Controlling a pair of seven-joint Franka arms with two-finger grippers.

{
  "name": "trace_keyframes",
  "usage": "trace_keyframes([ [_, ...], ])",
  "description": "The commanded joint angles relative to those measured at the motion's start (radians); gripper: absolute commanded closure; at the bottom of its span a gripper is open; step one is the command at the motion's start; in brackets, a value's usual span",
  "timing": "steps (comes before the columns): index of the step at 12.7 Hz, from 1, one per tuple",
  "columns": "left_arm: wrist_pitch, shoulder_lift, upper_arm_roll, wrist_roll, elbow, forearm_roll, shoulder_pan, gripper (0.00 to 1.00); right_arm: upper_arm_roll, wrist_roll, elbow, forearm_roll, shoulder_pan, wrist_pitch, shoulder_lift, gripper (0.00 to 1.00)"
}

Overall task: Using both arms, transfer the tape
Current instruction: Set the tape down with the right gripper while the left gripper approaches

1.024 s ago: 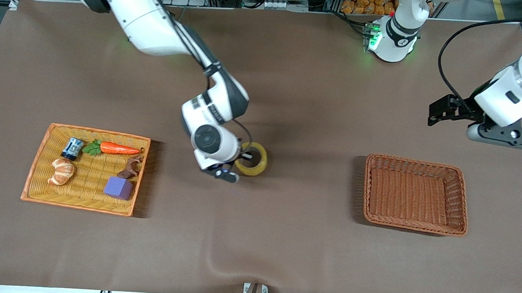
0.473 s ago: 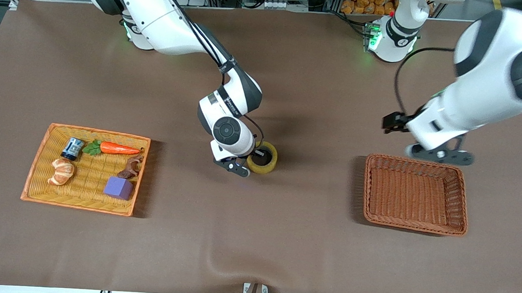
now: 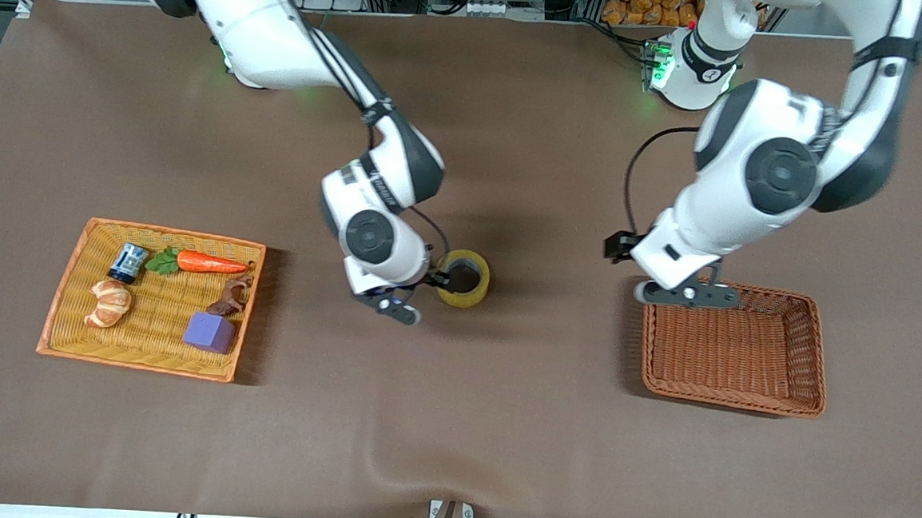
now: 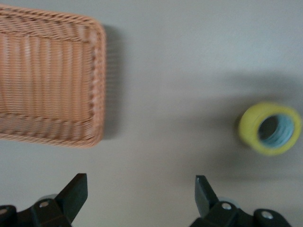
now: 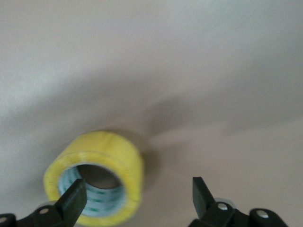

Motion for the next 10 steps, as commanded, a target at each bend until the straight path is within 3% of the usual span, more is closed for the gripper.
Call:
trace_keyframes([
  [1, 0.153, 0.041, -0.011, -0.141, -0.057, -0.001, -0.070, 0.00, 0.014, -0.240, -0.077, 0.008, -0.165, -0.102, -0.127, 0.00],
  [3, 0.235, 0.114, -0.012, -0.239, -0.033, -0.001, -0.129, 0.00, 0.011, -0.412, -0.171, 0.002, -0.243, -0.102, -0.231, 0.00],
  [6, 0.285, 0.280, -0.005, -0.375, 0.074, 0.006, -0.229, 0.00, 0.011, -0.613, -0.313, -0.086, -0.341, -0.094, -0.378, 0.00],
  [10, 0.331, 0.453, 0.007, -0.434, 0.235, 0.052, -0.296, 0.00, 0.011, -0.755, -0.368, -0.159, -0.430, -0.120, -0.532, 0.00],
])
